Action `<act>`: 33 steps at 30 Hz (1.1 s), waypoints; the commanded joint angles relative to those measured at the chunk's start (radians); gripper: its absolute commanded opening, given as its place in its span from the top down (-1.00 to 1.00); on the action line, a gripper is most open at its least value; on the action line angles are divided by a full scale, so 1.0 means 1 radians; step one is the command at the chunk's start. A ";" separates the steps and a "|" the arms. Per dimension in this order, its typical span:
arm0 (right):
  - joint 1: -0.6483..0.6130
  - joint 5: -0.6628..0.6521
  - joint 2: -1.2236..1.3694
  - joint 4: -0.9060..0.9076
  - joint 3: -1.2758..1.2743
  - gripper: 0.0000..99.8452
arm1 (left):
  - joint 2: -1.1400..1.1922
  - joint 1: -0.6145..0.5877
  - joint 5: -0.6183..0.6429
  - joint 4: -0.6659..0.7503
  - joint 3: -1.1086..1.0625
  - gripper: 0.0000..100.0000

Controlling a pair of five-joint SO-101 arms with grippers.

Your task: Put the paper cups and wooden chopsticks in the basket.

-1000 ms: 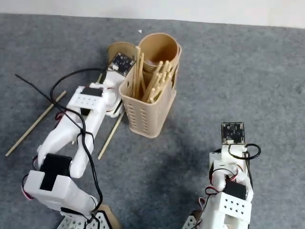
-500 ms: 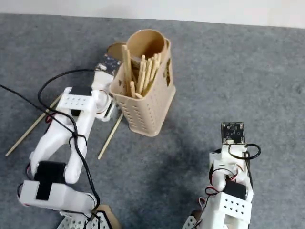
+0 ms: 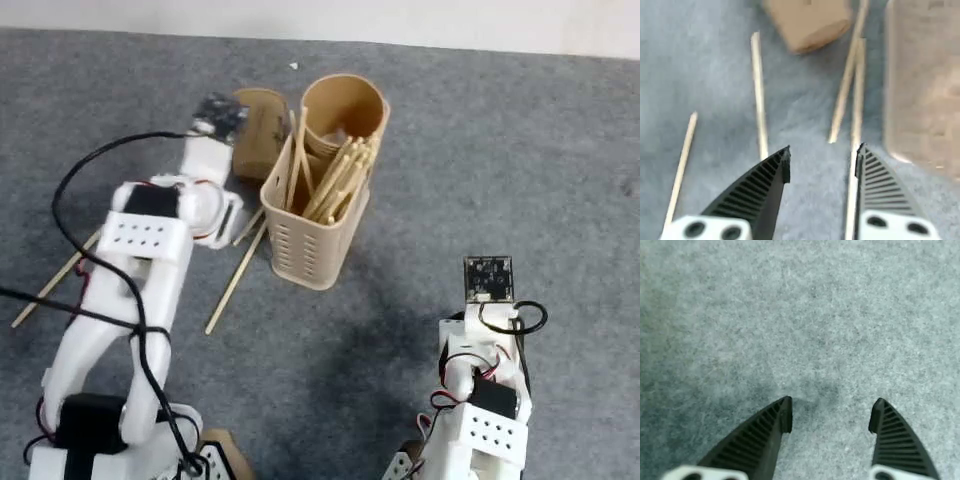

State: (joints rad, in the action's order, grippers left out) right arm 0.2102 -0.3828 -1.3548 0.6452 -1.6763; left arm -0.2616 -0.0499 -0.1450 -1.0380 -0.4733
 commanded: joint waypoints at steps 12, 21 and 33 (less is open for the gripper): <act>-0.007 -0.012 -0.013 -0.018 -0.033 0.48 | 0.346 0.084 0.023 0.118 0.116 0.54; -0.007 -0.012 -0.013 -0.018 -0.033 0.48 | 0.562 0.088 0.020 0.118 0.263 0.54; -0.007 -0.012 -0.013 -0.018 -0.033 0.48 | 0.696 0.090 0.017 -0.011 0.414 0.61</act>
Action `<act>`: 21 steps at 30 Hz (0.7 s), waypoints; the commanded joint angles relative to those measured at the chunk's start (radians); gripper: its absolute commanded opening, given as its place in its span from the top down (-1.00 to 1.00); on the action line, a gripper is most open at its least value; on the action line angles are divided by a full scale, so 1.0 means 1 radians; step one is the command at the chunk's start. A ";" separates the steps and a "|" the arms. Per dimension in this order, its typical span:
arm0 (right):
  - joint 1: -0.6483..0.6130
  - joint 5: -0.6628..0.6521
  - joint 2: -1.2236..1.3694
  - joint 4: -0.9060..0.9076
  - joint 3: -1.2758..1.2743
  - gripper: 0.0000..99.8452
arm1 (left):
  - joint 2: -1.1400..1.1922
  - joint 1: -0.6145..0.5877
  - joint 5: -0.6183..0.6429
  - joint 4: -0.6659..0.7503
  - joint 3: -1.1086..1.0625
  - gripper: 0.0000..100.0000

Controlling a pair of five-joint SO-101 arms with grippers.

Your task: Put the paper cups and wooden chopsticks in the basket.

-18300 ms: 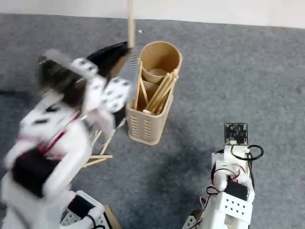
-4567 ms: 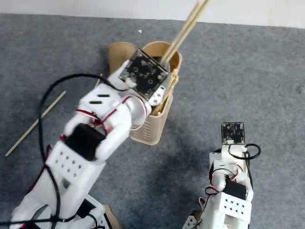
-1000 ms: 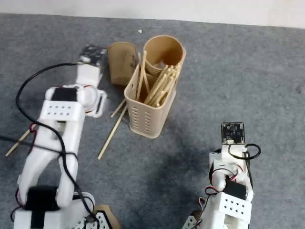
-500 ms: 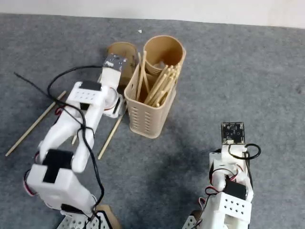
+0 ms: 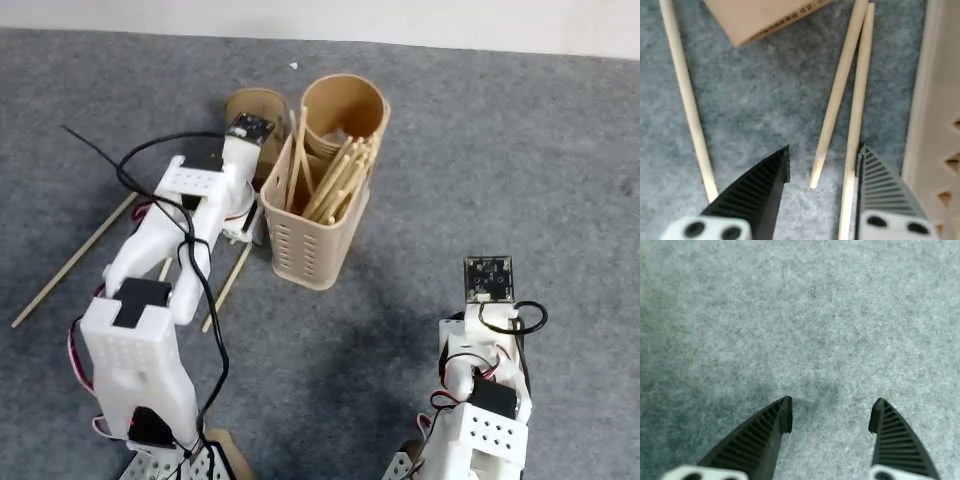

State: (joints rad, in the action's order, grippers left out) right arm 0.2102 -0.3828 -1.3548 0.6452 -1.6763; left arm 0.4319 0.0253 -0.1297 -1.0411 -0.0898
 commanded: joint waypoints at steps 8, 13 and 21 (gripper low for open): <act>-0.007 -0.012 -0.013 -0.018 -0.033 0.48 | 0.015 0.005 0.000 -0.012 0.033 1.00; -0.007 -0.012 -0.013 -0.018 -0.033 0.48 | -0.064 -0.004 0.000 -0.061 0.033 0.99; -0.007 -0.012 -0.013 -0.018 -0.033 0.48 | -0.383 -0.002 -0.041 -0.259 0.031 0.99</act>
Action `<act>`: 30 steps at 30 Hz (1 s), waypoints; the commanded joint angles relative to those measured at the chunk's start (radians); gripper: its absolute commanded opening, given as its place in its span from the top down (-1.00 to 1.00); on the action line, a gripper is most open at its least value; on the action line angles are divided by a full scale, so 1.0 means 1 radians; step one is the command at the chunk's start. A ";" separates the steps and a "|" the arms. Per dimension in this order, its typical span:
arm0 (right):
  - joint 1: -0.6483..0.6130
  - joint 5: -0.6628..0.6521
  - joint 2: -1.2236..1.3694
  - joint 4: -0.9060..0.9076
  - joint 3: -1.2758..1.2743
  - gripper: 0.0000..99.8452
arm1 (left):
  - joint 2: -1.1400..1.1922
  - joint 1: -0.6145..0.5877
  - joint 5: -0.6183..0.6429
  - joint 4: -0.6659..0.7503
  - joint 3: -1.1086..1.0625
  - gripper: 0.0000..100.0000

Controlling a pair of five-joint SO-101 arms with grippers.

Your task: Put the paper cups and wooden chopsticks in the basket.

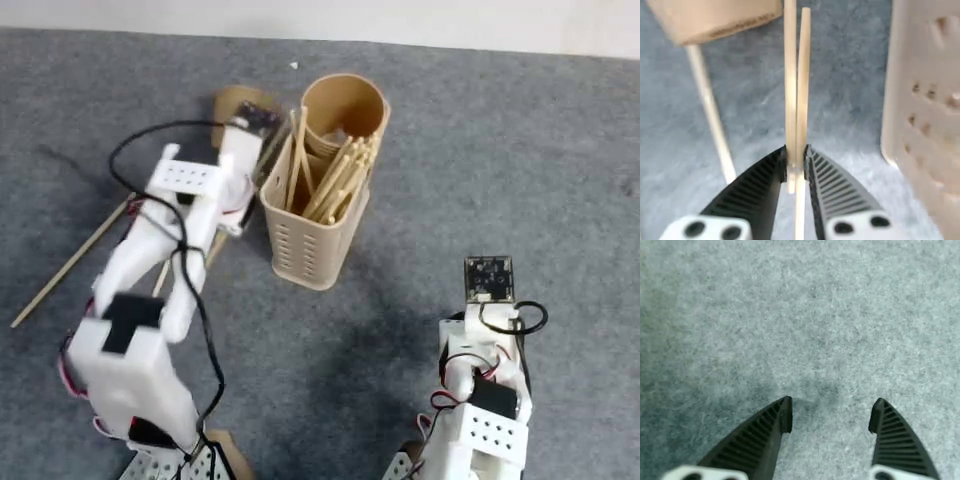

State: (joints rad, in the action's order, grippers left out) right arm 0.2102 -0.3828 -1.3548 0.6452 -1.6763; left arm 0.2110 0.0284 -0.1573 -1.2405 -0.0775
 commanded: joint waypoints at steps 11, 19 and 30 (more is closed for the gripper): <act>-0.007 -0.011 -0.013 -0.018 -0.033 0.48 | -0.786 0.041 -0.009 -0.089 0.084 0.99; -0.007 -0.011 -0.013 -0.018 -0.033 0.48 | -0.794 0.317 -0.006 0.233 0.317 0.99; -0.007 -0.011 -0.013 -0.018 -0.033 0.48 | -0.545 0.473 0.035 0.465 0.358 0.99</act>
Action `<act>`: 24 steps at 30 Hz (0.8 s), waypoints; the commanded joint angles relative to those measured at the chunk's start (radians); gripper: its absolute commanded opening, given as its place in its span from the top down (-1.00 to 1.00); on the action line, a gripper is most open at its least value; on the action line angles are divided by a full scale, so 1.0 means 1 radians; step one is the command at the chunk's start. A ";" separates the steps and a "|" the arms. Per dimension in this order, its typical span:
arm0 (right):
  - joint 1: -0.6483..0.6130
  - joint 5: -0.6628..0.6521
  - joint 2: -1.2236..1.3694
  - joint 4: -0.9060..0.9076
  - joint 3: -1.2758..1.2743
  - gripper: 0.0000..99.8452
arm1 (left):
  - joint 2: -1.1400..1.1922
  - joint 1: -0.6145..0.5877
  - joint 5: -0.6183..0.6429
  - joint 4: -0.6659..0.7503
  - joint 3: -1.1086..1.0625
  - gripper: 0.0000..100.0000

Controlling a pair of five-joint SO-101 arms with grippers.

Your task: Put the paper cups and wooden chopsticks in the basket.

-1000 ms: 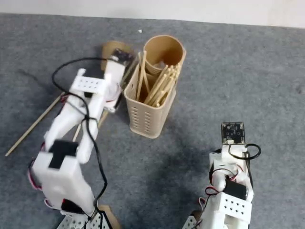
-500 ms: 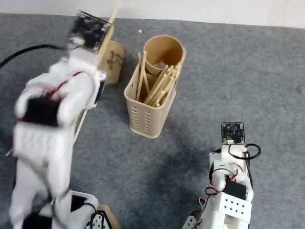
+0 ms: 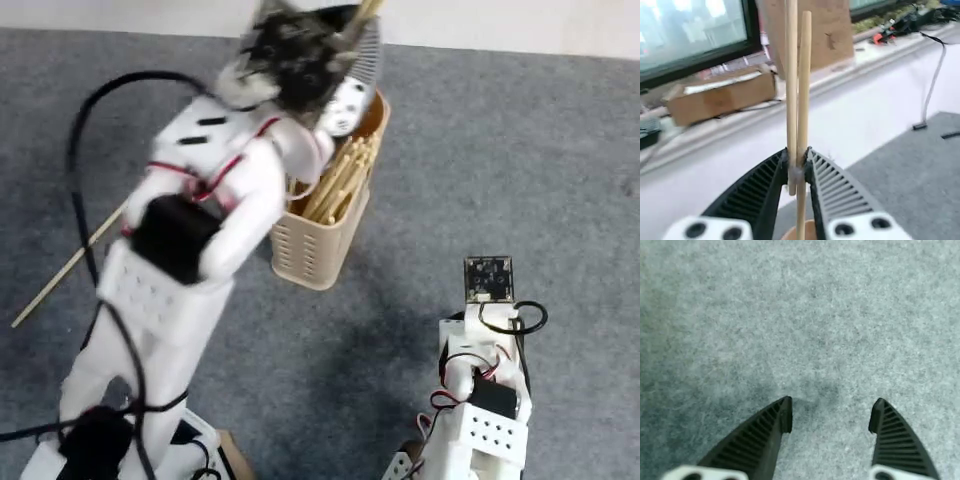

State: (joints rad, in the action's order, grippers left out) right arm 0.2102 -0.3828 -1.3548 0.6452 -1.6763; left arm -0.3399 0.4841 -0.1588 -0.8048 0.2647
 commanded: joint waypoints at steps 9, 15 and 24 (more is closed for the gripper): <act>-0.007 -0.011 -0.013 -0.018 -0.033 0.48 | -0.116 -0.061 0.138 0.043 -0.259 0.99; -0.007 -0.011 -0.013 -0.018 -0.033 0.48 | -0.248 -0.062 0.140 0.244 -0.611 0.99; -0.007 -0.011 -0.013 -0.018 -0.033 0.48 | -0.349 -0.142 0.144 0.330 -0.914 0.96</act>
State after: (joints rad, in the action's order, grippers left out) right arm 0.2102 -0.3828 -1.3548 0.6452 -1.6763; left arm -0.6283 0.3767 -0.0253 -0.4964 -0.6206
